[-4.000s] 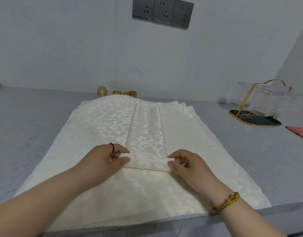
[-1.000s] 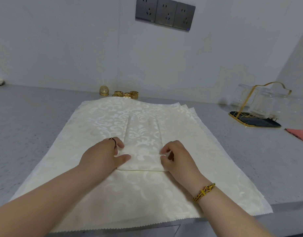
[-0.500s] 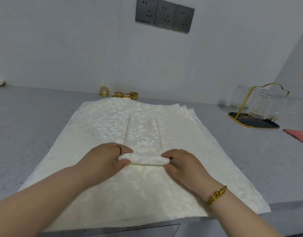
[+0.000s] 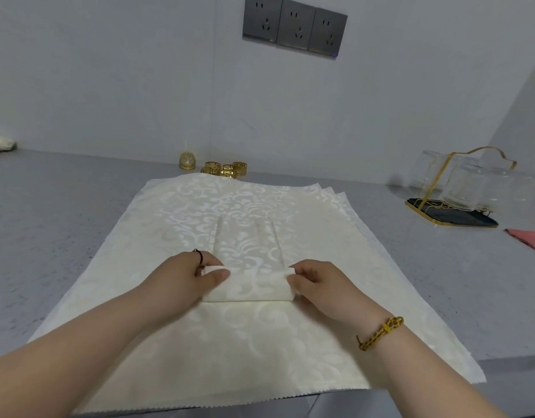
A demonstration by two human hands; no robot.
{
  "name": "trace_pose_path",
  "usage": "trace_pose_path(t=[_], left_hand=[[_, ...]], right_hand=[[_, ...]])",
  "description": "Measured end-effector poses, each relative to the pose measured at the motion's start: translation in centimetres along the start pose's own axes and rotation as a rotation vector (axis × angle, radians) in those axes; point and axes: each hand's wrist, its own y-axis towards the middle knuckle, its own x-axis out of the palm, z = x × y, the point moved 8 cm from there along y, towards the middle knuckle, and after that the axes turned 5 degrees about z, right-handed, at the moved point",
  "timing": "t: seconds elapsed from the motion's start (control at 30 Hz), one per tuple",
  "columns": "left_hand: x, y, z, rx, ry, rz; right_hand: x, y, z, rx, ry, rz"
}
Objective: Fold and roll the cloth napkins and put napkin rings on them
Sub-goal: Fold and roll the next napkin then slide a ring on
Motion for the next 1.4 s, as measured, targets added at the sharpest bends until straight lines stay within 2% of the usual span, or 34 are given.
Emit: trace_pose_path(t=[0.07,0.2,0.27,0.33,0.4,0.47,0.53,0.57,0.63,0.73,0.83,0.93,1.03,1.17,1.3,1.4], left_hand=[[-0.4,0.2,0.1,-0.017,0.028,0.083],[-0.6,0.4,1.1,0.076,0.294,0.176],[-1.1,0.5,1.7,0.126,0.340,0.258],[-1.1,0.1,2.9,0.292,0.364,0.332],[-0.3,-0.3,3.9,0.439,0.417,0.227],[0.0,-0.7,3.5,0.502,0.475,0.152],[0.7,-1.0,3.2,0.473,0.526,0.021],[0.8,-1.1,3.2,0.460,0.520,-0.008],[0.6,-0.7,2.2,0.486,0.495,0.073],[0.5,-0.1,1.7,0.308,0.424,0.032],[0.1,0.3,0.8,0.156,0.210,-0.001],[-0.2,0.5,0.6,0.072,0.024,-0.001],[-0.6,1.4,0.2,-0.004,-0.080,0.075],[-0.7,2.4,-0.1,-0.043,-0.011,0.161],[-0.7,3.2,-0.3,-0.018,0.151,0.181],[-0.4,3.9,-0.1,0.032,0.184,0.164]], right_hand=[[0.1,0.6,0.0,0.025,0.011,0.015],[0.5,1.1,-0.1,-0.005,-0.066,0.050],[0.4,1.2,0.1,-0.020,-0.087,0.092],[0.1,1.1,-0.2,-0.074,-0.135,0.162],[-0.4,0.5,-1.8,-0.310,-0.257,0.281],[0.3,-0.4,-2.8,-0.525,-0.393,0.291],[0.6,-0.9,-2.7,-0.584,-0.485,0.270],[0.6,-1.1,-2.5,-0.573,-0.520,0.239],[0.9,-1.0,-2.4,-0.501,-0.501,0.159],[0.8,-0.4,-2.1,-0.397,-0.400,0.112],[0.0,0.3,-1.3,-0.258,-0.274,0.120],[-0.1,1.0,-0.5,-0.144,-0.095,0.057],[-0.1,2.0,0.0,-0.057,0.067,0.042],[0.2,3.4,0.3,0.024,0.095,0.054],[0.2,4.6,0.3,0.050,-0.022,0.078],[0.5,5.1,0.3,0.067,-0.100,0.059]])
